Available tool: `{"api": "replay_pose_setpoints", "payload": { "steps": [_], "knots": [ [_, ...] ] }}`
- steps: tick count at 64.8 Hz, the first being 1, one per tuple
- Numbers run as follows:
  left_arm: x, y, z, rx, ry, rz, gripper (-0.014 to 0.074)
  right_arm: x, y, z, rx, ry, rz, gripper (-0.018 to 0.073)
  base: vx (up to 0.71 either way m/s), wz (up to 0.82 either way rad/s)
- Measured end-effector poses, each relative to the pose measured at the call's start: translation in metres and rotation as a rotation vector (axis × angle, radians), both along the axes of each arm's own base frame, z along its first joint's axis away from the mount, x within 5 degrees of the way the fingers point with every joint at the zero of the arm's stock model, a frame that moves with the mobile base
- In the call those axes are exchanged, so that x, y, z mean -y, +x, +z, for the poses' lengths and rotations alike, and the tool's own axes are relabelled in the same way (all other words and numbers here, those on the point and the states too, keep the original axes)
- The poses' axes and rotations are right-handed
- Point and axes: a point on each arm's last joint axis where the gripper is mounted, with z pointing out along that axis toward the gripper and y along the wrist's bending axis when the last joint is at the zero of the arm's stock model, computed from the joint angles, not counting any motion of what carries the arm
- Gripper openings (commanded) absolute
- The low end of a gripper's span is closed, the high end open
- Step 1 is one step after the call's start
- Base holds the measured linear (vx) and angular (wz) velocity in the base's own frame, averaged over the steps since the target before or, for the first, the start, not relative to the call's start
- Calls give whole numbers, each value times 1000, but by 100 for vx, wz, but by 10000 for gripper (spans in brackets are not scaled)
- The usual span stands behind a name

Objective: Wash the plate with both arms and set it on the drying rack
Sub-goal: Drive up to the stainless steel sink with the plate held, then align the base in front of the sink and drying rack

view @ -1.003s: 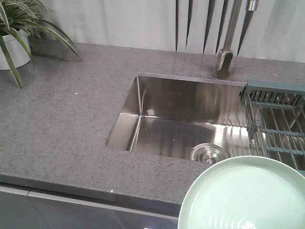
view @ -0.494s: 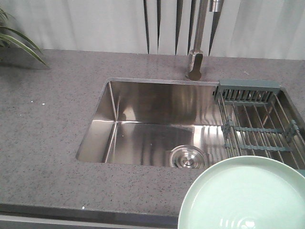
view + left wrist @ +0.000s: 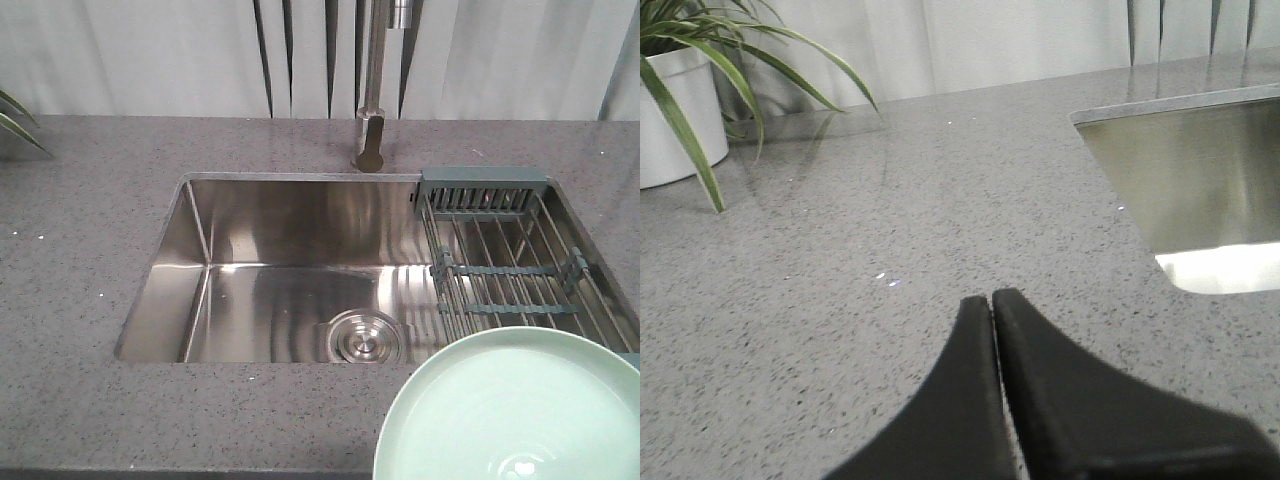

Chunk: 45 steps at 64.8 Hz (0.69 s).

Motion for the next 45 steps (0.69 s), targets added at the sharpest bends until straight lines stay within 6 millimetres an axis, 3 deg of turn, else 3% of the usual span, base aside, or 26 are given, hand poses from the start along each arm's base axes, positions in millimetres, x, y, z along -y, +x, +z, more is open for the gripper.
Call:
{"api": "replay_pose_setpoints", "payload": {
  "steps": [45],
  "knots": [
    [0, 0, 0, 0, 0, 0, -6, 0, 0, 0, 0, 0, 0, -1, 3, -6]
  ]
}}
